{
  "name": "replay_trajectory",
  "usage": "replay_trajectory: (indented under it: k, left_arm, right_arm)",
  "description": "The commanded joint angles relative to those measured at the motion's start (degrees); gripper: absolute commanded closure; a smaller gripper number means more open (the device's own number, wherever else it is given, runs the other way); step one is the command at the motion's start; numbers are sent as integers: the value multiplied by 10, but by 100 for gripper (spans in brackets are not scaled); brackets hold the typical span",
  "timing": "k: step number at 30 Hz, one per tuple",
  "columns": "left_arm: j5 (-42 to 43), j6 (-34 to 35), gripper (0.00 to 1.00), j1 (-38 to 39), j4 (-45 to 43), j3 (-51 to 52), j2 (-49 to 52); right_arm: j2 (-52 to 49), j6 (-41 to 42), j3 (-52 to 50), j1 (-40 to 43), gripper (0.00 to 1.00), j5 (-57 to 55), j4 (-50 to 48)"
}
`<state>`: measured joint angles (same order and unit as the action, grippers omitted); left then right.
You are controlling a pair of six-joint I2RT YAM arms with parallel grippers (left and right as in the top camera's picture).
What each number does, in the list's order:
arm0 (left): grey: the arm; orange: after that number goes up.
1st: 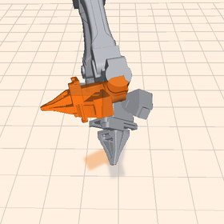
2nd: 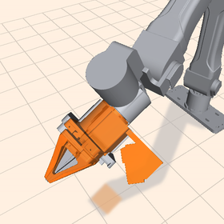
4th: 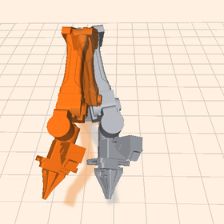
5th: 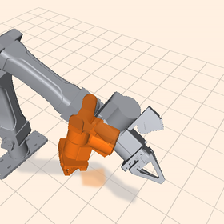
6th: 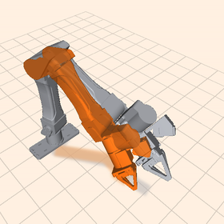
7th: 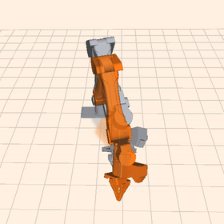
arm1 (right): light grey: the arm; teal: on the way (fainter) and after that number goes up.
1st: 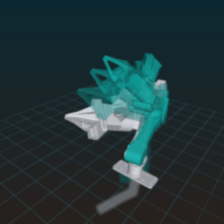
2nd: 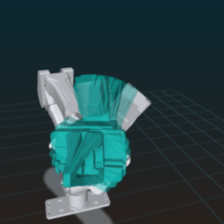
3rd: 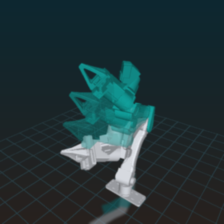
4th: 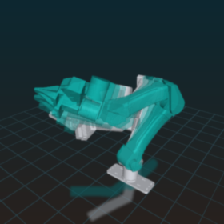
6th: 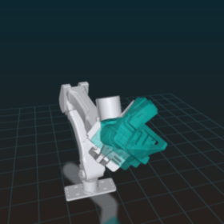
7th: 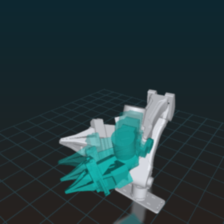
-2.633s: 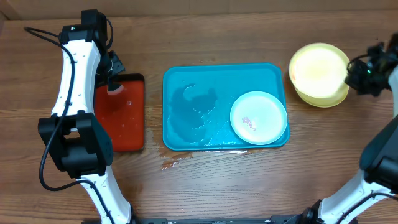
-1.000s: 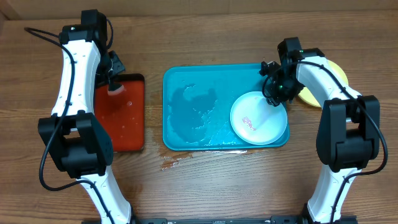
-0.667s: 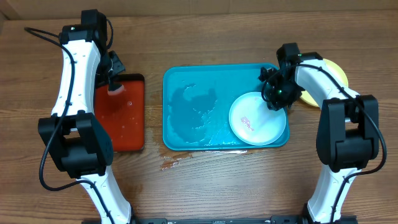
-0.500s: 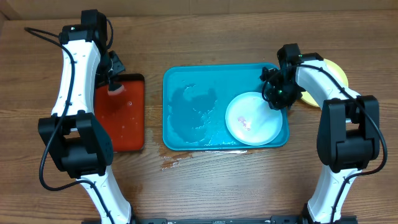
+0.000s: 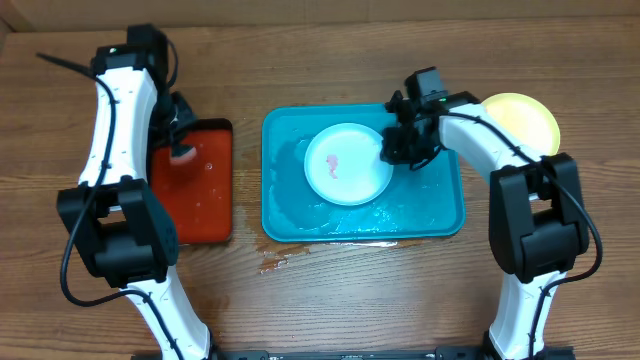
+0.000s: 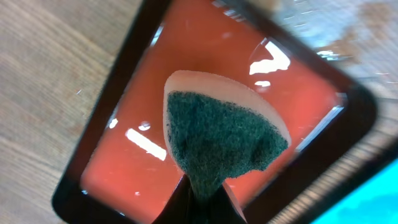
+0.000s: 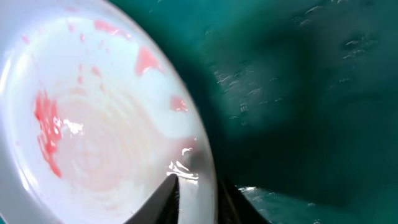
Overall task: Clean dirty plates on tray and stack at the side
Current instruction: 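Reach the right gripper to the white plate's rim and grasp it, then move the sponge in the left gripper from the red tray to the white plate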
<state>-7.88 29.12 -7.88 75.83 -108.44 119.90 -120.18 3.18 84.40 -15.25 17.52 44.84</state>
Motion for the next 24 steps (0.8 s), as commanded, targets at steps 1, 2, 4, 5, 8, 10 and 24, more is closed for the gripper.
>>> replay_trajectory:
  k: [1, 2, 4, 5, 8, 10, 24]
  left_arm:
    - [0, 5, 96, -23, -3, 36, -11]
    - [0, 4, 96, -26, -9, 47, -11]
    - [0, 3, 96, -30, -22, 67, -11]
    - [0, 3, 96, -31, -31, 78, -11]
    - [0, 3, 96, -31, -67, 114, -11]
    - [0, 3, 96, -31, -92, 139, -11]
    - [51, -46, 96, -30, -209, 223, -11]
  right_arm:
    - [2, 33, -4, -17, 75, -23, 7]
    - [2, 33, -4, -20, 75, -25, 11]
    - [2, 33, -4, -22, 75, -25, 19]
    - [2, 33, -4, -22, 75, -25, 24]
    - [2, 33, -4, -22, 80, -27, 41]
    - [2, 33, -4, -22, 90, -40, 50]
    - [2, 33, -4, -22, 96, -42, 23]
